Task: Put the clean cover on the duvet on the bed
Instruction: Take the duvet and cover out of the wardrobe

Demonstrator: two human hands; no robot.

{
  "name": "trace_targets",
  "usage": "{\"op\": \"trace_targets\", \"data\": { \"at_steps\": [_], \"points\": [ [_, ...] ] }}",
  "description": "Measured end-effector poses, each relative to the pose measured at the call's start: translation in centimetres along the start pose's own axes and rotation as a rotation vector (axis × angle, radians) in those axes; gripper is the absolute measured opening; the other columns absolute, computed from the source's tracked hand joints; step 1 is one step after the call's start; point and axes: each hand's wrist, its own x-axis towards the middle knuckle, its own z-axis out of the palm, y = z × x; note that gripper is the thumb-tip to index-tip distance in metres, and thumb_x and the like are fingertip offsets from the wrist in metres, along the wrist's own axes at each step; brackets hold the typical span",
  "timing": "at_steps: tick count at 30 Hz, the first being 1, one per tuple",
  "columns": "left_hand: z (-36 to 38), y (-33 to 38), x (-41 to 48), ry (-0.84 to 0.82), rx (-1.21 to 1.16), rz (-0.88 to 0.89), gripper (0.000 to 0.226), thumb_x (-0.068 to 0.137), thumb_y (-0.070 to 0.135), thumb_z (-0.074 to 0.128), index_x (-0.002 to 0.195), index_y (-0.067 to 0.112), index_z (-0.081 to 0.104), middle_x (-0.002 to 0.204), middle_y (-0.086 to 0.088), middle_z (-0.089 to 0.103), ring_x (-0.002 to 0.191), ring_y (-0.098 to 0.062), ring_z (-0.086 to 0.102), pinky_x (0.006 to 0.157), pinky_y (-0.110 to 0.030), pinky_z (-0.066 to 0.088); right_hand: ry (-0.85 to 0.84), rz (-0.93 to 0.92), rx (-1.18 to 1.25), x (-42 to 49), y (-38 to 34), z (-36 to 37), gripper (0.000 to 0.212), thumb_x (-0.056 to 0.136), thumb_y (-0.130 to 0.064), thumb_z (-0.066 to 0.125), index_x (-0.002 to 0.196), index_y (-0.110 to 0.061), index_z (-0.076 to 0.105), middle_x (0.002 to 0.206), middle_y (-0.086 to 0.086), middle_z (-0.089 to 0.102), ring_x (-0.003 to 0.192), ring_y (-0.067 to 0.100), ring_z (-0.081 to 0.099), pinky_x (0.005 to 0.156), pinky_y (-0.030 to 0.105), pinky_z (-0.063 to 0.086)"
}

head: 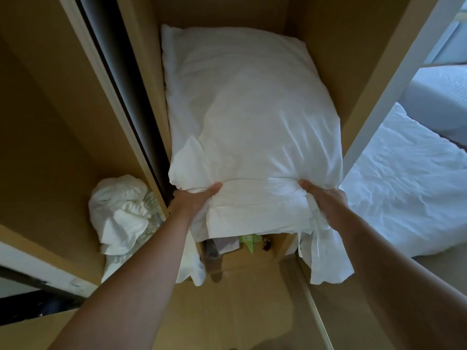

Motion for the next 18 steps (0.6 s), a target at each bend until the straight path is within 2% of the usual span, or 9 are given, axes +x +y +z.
{"op": "trace_targets", "data": {
  "at_steps": [3, 9, 13, 14, 16, 18],
  "points": [
    [0.0, -0.2, 0.4, -0.006, 0.019, 0.01, 0.171, 0.017, 0.096, 0.075, 0.154, 0.005, 0.029, 0.154, -0.01, 0.043, 0.14, -0.032, 0.043, 0.115, -0.049, 0.039, -0.012, 0.001, 0.014, 0.4, 0.4, 0.1, 0.114, 0.028, -0.069, 0.092, 0.124, -0.014, 0.063, 0.114, 0.001, 0.068, 0.108, 0.027, 0.064, 0.103, 0.045, 0.05],
    [1.4, -0.3, 0.3, 0.119, 0.19, -0.014, 0.174, 0.017, 0.108, 0.053, 0.149, -0.003, 0.03, 0.151, -0.017, 0.042, 0.141, -0.037, 0.039, 0.115, -0.048, 0.037, -0.005, 0.015, -0.023, 0.6, 0.8, 0.7, 0.113, 0.041, -0.069, 0.091, 0.132, -0.01, 0.058, 0.122, 0.006, 0.065, 0.113, 0.03, 0.061, 0.107, 0.047, 0.047],
    [2.0, -0.9, 1.2, 0.164, 0.098, -0.005, 0.165, 0.022, 0.106, 0.059, 0.148, 0.002, 0.034, 0.147, -0.014, 0.047, 0.137, -0.037, 0.044, 0.11, -0.051, 0.041, 0.005, 0.048, -0.011, 0.7, 0.8, 0.8, 0.119, 0.03, -0.074, 0.089, 0.128, -0.013, 0.058, 0.118, 0.002, 0.065, 0.11, 0.029, 0.061, 0.105, 0.048, 0.048],
    [2.1, -1.2, 1.4, 0.154, 0.037, 0.016, 0.158, 0.025, 0.104, 0.063, 0.146, 0.005, 0.039, 0.143, -0.01, 0.052, 0.132, -0.034, 0.05, 0.105, -0.048, 0.046, 0.005, 0.051, -0.011, 0.8, 0.8, 0.8, 0.119, 0.028, -0.075, 0.089, 0.126, -0.014, 0.058, 0.116, 0.001, 0.065, 0.109, 0.029, 0.061, 0.104, 0.047, 0.048],
    [2.1, -1.6, 1.7, 0.112, -0.107, 0.091, 0.134, 0.032, 0.096, 0.073, 0.136, 0.015, 0.053, 0.124, 0.004, 0.064, 0.117, -0.024, 0.061, 0.087, -0.031, 0.051, 0.003, 0.052, -0.002, 0.9, 0.9, 1.0, 0.111, 0.026, -0.076, 0.089, 0.116, -0.019, 0.059, 0.11, -0.002, 0.066, 0.104, 0.026, 0.062, 0.1, 0.046, 0.05],
    [2.0, -1.8, 1.7, 0.104, -0.21, 0.138, 0.117, 0.036, 0.09, 0.08, 0.129, 0.023, 0.059, 0.104, 0.017, 0.062, 0.104, -0.017, 0.063, 0.076, -0.021, 0.045, -0.002, 0.046, 0.025, 0.8, 0.9, 1.2, 0.097, 0.023, -0.076, 0.089, 0.099, -0.024, 0.059, 0.101, -0.006, 0.066, 0.096, 0.022, 0.064, 0.092, 0.042, 0.052]
  ]
}}
